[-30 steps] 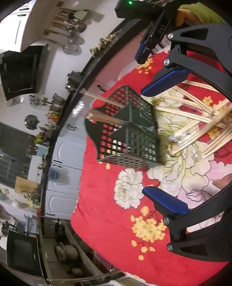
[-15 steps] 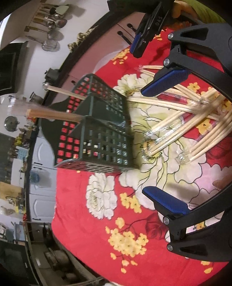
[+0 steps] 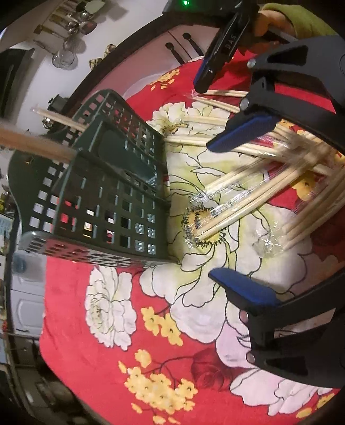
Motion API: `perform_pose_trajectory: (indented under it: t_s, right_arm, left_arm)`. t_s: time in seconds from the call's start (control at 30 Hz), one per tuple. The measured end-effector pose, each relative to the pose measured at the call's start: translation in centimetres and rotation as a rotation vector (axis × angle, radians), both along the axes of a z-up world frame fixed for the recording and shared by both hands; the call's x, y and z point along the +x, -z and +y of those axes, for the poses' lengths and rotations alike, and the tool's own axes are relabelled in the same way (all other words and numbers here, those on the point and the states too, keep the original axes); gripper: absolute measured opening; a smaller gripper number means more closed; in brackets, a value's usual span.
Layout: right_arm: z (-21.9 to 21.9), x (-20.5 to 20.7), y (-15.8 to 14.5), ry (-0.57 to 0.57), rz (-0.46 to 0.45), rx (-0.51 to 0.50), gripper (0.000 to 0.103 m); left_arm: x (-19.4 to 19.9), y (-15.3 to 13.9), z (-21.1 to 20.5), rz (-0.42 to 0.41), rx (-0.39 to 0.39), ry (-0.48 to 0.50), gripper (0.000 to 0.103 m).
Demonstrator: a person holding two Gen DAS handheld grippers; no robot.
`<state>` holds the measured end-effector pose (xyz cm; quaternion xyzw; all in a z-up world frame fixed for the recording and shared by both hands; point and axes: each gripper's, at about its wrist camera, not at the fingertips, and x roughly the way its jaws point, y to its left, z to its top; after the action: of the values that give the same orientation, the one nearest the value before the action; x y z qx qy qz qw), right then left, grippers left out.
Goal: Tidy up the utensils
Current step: 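Close the left tool on wrapped chopsticks while the right tool grasps chopsticks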
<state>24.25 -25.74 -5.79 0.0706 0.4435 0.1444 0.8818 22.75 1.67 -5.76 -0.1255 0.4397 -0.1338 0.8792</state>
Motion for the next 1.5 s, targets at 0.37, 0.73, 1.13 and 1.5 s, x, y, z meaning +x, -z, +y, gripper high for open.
perform_pose_trajectory:
  t_s: [0.37, 0.73, 1.13, 1.5]
  right_arm:
    - [-1.9, 0.8, 1.1, 0.041, 0.062, 0.111, 0.014]
    - [-2.6, -0.1, -0.2, 0.045, 0.019, 0.126, 0.009]
    - [-2.0, -1.9, -3.9, -0.012, -0.11, 0.124, 0.008]
    - [0.8, -3.5, -8.3, -0.112, -0.229, 0.127, 0.006]
  left_arm:
    - [1.7, 0.7, 0.8, 0.033, -0.023, -0.019, 0.047]
    - [2.1, 1.2, 1.8, 0.033, 0.009, -0.032, 0.01]
    - [-0.2, -1.9, 3.8, -0.054, -0.098, -0.025, 0.005]
    - [-2.3, -7.1, 4.2, -0.181, -0.131, -0.023, 0.004]
